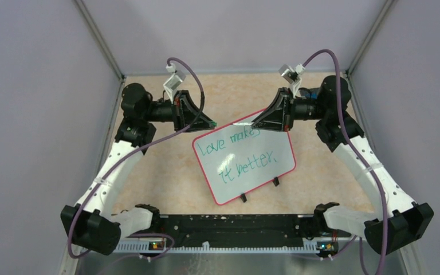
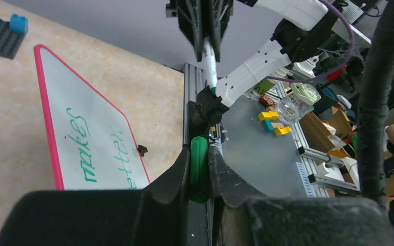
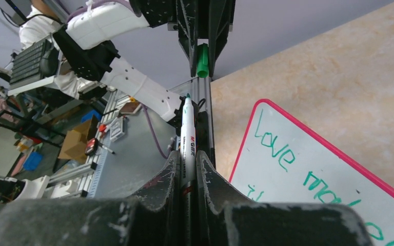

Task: Write a sentence on the whiteboard
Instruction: Insert the pen cap into the whiteboard marker.

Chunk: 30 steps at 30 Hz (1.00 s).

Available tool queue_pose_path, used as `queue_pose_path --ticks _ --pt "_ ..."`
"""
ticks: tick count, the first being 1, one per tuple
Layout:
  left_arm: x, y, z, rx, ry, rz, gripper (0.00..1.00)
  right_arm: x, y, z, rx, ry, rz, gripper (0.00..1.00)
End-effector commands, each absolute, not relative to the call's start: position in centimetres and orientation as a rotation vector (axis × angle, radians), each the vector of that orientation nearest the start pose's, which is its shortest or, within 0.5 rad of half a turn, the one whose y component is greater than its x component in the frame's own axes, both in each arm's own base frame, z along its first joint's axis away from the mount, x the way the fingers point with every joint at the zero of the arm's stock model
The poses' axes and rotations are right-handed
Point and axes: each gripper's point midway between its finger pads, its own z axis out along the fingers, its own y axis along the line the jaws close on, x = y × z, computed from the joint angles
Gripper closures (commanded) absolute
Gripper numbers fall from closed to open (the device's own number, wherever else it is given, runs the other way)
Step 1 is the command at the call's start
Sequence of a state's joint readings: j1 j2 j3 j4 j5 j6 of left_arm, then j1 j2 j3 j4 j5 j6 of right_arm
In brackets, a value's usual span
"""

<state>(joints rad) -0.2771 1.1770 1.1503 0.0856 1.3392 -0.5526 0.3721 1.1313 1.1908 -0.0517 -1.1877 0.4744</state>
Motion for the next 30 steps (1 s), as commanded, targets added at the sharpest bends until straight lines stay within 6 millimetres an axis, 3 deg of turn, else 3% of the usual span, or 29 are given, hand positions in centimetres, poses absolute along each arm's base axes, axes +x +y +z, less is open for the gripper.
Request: queue_pose_path --ticks 1,9,30 --pt "17.7 -23.6 41.7 0.998 1.362 -1.608 1.00 17.9 26.3 41.7 -0.991 1.445 1.568 1.00" --pt "16.8 -23.4 42.3 0.936 1.300 -1.664 1.00 17.6 27.4 42.5 -1.002 1.425 1.599 1.00" --pt "18.7 -23.9 41.2 0.839 1.373 -1.660 1.00 18.7 29.2 41.9 -0.974 1.473 1.592 1.00"
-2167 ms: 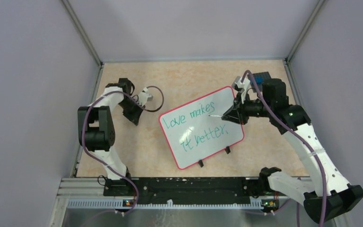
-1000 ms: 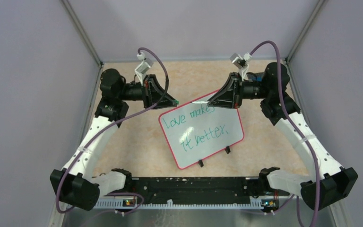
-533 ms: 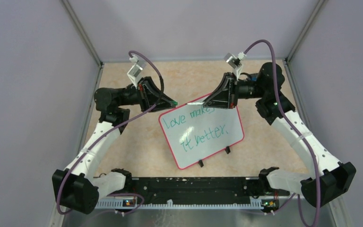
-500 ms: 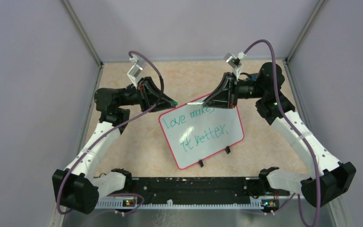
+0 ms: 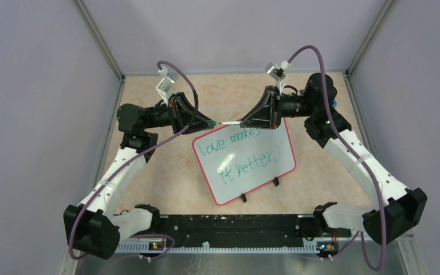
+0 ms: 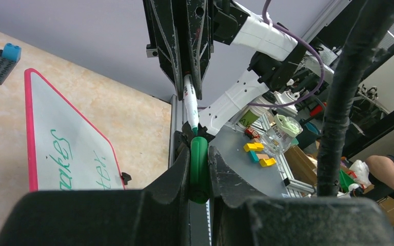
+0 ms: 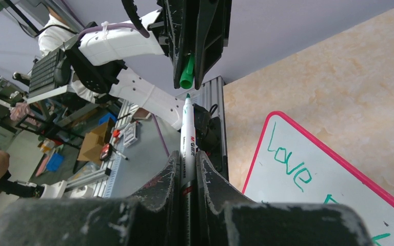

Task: Write a sentence on the whiteboard
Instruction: Insert the pen cap into the whiteboard marker.

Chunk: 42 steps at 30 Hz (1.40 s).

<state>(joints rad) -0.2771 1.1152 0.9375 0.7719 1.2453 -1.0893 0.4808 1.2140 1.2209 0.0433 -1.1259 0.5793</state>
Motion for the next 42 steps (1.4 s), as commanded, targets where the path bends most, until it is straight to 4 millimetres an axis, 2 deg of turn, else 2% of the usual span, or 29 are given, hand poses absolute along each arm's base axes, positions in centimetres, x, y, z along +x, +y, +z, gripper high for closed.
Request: queue_pose_path --ticks 1,14,24,34,42 --pt "18.7 -24.0 41.1 0.841 1.376 -1.657 1.00 18.7 29.2 41.8 -0.974 1.473 1.591 1.00" --pt "18.5 -24.3 41.1 0.854 1.388 -1.666 1.00 18.9 29.5 40.7 -0.982 1.508 1.567 1.00" --pt "18.2 -24.4 40.9 0.862 1.390 -1.675 1.00 18.9 29.8 40.7 -0.996 1.510 1.562 1.00" --pt "19.0 -25.1 40.3 0.851 1.432 -1.661 1.00 19.2 30.1 40.6 -0.991 1.518 1.554 1.00" --pt "19.6 -26.1 39.7 0.814 1.477 -1.708 1.00 19.4 31.3 40.0 -1.008 1.536 1.535 1.00"
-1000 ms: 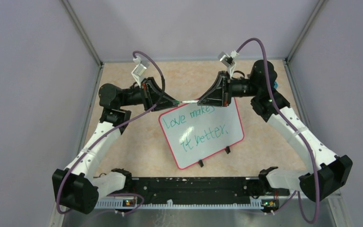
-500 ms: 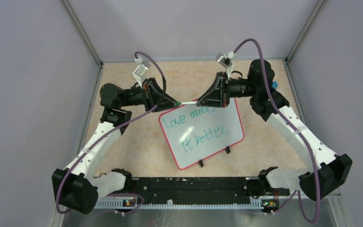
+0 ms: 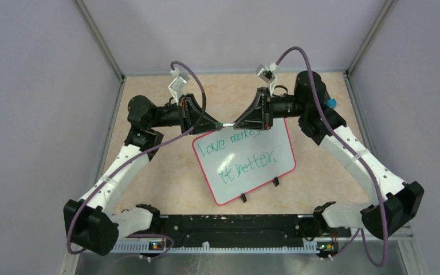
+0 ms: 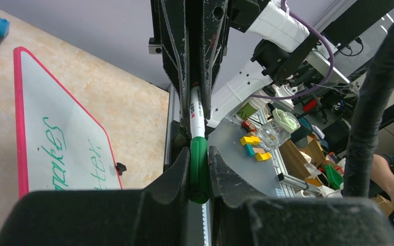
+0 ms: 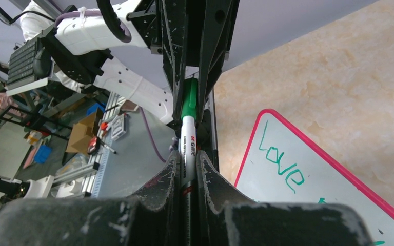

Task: Write a sentence on the whiteboard
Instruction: Insert the pen cap into the whiteboard marker.

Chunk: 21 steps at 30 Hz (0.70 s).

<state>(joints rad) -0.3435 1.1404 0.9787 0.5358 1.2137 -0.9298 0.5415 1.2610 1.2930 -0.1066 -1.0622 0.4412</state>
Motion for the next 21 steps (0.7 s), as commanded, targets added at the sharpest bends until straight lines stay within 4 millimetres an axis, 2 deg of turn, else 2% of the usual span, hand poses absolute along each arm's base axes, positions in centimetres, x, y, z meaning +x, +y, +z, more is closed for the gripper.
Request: queue_pose_path --ticks 1,11,21 --pt "19.6 -26.1 39.7 0.812 1.475 -1.719 1.00 19.4 31.4 39.9 -1.007 1.534 1.534 1.00" --pt "20.6 -27.3 38.4 0.762 1.508 -1.752 1.00 19.6 33.0 39.4 -1.015 1.546 1.525 1.00" --pt "20.2 -27.9 38.1 0.790 1.504 -1.777 1.00 18.9 34.0 38.6 -1.061 1.555 1.526 1.00"
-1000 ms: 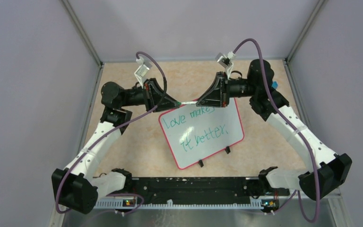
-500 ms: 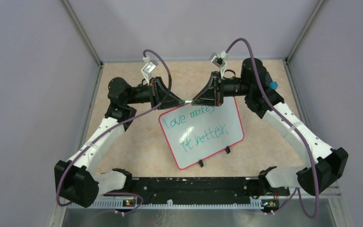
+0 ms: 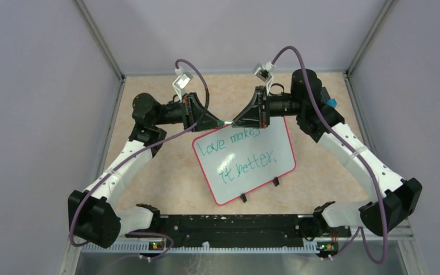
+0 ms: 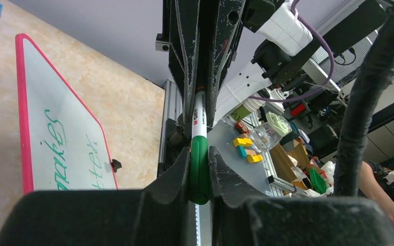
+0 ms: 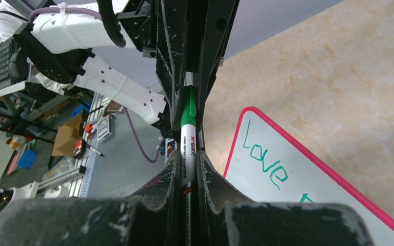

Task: Write a sentence on the whiteboard
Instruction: Insert the pen cap into the whiteboard marker, then pass from the right arm to the left

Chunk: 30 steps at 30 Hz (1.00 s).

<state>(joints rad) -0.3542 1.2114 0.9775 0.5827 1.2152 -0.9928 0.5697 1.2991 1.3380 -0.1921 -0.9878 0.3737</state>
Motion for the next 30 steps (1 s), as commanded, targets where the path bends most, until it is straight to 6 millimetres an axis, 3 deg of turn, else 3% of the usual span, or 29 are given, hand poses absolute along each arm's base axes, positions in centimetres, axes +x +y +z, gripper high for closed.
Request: queue_pose_path --ticks 1,5,9,15,23,27,30 --pt "20.3 -27.8 38.1 0.790 1.504 -1.770 1.00 18.8 34.0 38.6 -1.060 1.559 1.527 1.00" --pt "21.4 -26.8 38.1 0.816 1.530 -1.622 0.89 19.4 32.5 38.8 -1.039 1.564 1.469 1.00" --pt "22.1 -25.1 37.4 0.878 1.590 -1.439 0.70 19.7 30.4 38.9 -0.995 1.578 1.429 1.00" --pt "23.1 -23.1 40.9 1.013 1.558 -1.099 0.32 21.1 27.3 38.8 -0.892 1.624 1.329 1.00" --pt "25.4 -22.1 42.3 1.165 1.550 -0.797 0.33 21.5 26.6 36.8 -0.798 1.725 1.291 1.00" --pt "24.6 -24.5 41.9 1.326 1.482 -0.639 0.34 20.7 26.8 36.0 -0.786 1.759 1.358 1.00" --pt "23.8 -26.8 40.9 1.466 1.407 -0.401 0.36 20.2 27.1 35.7 -0.761 1.781 1.434 1.00"
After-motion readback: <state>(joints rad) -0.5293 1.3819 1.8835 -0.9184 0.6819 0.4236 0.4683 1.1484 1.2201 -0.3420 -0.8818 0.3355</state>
